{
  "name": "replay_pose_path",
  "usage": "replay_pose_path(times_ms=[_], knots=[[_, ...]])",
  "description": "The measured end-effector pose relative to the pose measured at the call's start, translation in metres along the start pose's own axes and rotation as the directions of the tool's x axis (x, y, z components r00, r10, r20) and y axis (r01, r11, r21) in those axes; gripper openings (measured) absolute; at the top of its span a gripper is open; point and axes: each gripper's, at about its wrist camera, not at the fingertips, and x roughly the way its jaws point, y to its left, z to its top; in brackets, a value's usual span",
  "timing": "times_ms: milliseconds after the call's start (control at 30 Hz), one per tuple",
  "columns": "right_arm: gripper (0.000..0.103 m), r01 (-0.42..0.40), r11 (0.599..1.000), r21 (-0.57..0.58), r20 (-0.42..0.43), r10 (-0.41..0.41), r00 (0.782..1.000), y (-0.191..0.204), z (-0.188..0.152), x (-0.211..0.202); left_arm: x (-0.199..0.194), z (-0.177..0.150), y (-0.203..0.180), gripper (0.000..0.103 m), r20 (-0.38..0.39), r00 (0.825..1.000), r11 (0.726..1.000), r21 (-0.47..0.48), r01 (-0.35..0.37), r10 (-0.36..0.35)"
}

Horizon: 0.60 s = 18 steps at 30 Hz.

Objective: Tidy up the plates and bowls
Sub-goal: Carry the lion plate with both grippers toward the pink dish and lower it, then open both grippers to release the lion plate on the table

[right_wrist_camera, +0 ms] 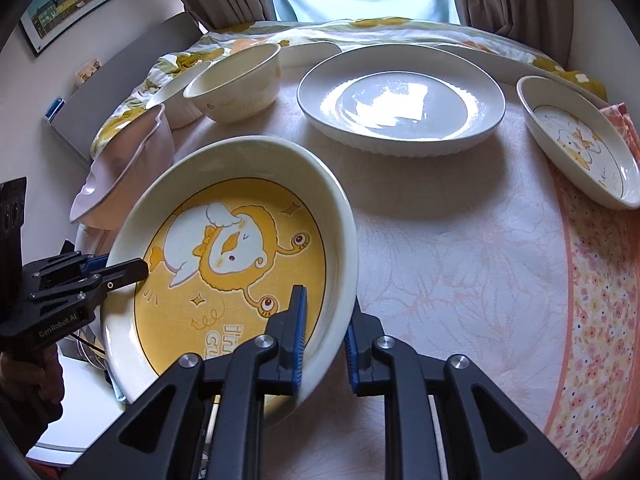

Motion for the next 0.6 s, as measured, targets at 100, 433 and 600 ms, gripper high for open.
replay_pose_path(times_ms=[100,433,600], knots=[[0.017,0.006,1.0,0.004,-0.005,-0.006,1.0,0.001,0.001,0.0,0.0,-0.001,0.0,0.017,0.004,1.0,1.0,-0.013,0.005,-0.005],[0.017,0.039,0.998,0.041,0.003,-0.039,0.999,-0.004,0.001,-0.007,-0.012,-0.001,0.0,0.032,-0.005,0.997,0.997,-0.023,-0.073,0.072],[0.026,0.052,0.996,0.075,0.005,-0.052,0.999,-0.011,0.004,-0.024,-0.041,-0.005,-0.003,0.082,0.036,0.991,0.992,-0.018,-0.126,0.126]])
